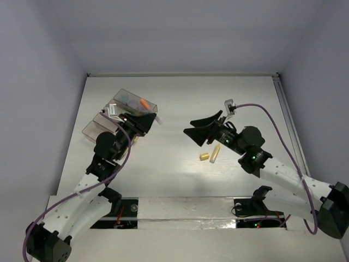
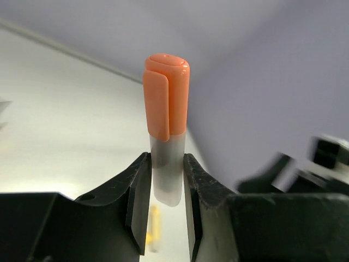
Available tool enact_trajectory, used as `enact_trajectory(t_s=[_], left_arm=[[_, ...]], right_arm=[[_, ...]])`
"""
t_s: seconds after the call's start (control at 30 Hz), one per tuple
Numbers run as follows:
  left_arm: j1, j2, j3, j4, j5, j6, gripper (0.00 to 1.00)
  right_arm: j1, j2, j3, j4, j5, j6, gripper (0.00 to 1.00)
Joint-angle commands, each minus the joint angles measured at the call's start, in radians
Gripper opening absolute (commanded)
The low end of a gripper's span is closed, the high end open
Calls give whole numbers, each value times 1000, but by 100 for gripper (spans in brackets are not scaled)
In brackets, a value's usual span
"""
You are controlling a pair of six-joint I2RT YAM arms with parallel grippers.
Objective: Sort the stationery into containers
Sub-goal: Place the pen in the storage box.
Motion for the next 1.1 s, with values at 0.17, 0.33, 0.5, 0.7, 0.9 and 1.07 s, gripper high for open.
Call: enact_trajectory(t_s=[0.17,0.33,0.5,0.7,0.9,1.07], left_arm=[[167,-46,17,-438,-328,31,0],[299,36,-2,-417,-264,30,0],[391,112,-32,-339,-270,24,0],[477,211,-48,-316,-267,21,0],[518,247,-68,-254,-299,4,0],[518,332,-25,-212,-299,14,0]], right_arm=[[-5,-154,-38,-381,174,-173,86],[-5,-141,-47,-410,203,-184,88],[-5,-104,-41,-442,221,-181,90],[-5,-131,-47,-445,237,-186,91],[-5,-138,-52,-433,209,-180,91],[-5,-145,-55,-432,201,-178,90]])
